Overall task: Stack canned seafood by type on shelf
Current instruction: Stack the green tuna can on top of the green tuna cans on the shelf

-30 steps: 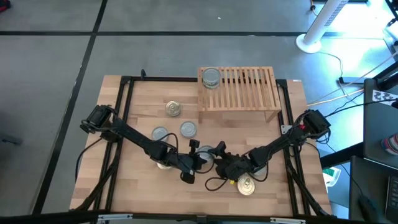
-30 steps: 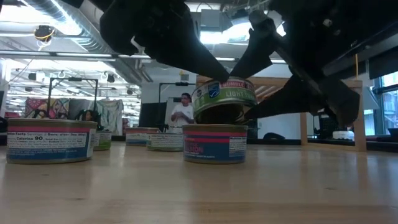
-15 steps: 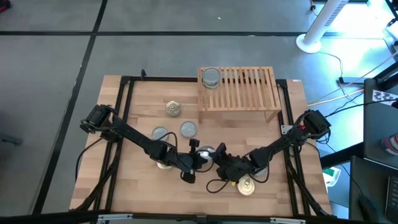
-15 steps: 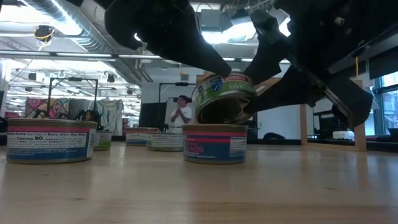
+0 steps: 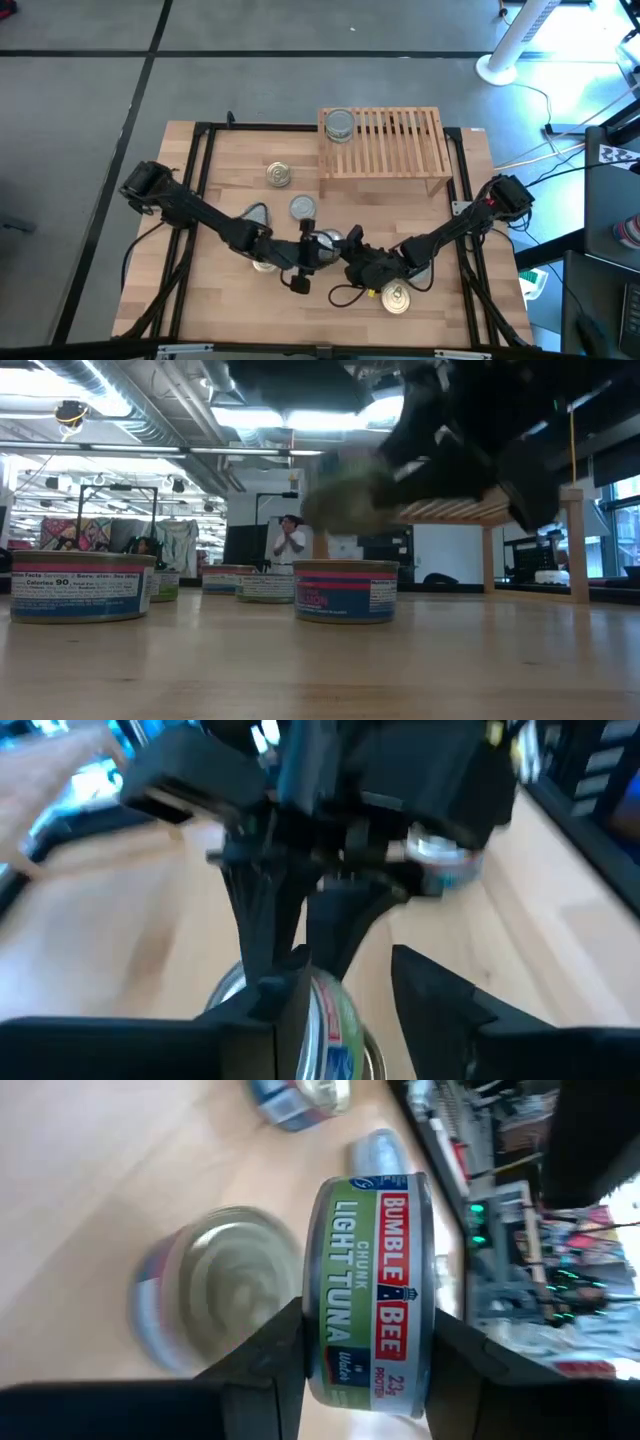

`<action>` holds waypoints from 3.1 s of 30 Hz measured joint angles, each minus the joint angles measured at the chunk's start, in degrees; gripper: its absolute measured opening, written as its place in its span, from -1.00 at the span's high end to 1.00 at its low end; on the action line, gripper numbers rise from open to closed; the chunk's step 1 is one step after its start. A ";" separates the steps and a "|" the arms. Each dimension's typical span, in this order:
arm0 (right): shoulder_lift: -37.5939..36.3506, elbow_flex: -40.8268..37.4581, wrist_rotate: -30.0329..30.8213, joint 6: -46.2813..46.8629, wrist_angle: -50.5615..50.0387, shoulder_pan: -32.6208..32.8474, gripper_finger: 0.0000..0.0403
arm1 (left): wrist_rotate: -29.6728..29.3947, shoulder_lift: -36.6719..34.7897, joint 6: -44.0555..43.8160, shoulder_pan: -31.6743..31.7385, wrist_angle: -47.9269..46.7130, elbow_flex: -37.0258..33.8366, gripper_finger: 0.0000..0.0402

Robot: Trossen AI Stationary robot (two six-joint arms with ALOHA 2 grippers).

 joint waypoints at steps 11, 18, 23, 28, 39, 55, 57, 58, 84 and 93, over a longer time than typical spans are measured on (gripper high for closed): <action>-0.71 12.19 16.40 -11.54 -15.58 -2.06 0.28 | -4.82 -14.54 5.59 0.83 -1.92 0.02 0.36; -1.65 18.26 28.48 -19.16 -21.43 -7.97 0.28 | -8.35 -19.97 11.46 3.39 -2.39 0.02 0.43; -5.57 19.21 29.11 -19.78 -23.03 -12.49 0.28 | -8.32 -20.86 13.76 6.41 -2.36 -0.02 0.48; -10.87 19.25 23.73 -19.53 -23.83 -17.70 0.28 | -8.21 -20.85 15.55 11.61 -2.34 -0.02 0.56; -13.82 19.28 1.53 -22.42 -23.72 -34.78 0.29 | 5.99 -20.21 17.18 26.18 -2.04 -0.07 0.74; -13.65 19.26 -11.87 -23.99 -21.99 -44.41 0.29 | 19.46 -11.15 19.42 38.82 13.26 -0.07 0.99; -13.65 19.26 -12.03 -25.78 -22.06 -45.03 0.29 | 21.03 -9.87 19.49 39.54 15.57 -0.07 0.99; -13.65 19.26 -12.57 -26.50 -22.07 -45.07 0.29 | 21.59 -9.09 19.51 39.77 17.06 -0.07 0.99; -13.30 19.23 -18.48 -30.62 -19.91 -46.93 0.24 | 20.71 -2.23 18.48 42.18 24.93 -0.07 0.99; -13.30 19.23 -20.45 -30.59 -20.32 -47.63 0.23 | 19.03 -2.23 17.04 42.23 24.43 -0.07 0.99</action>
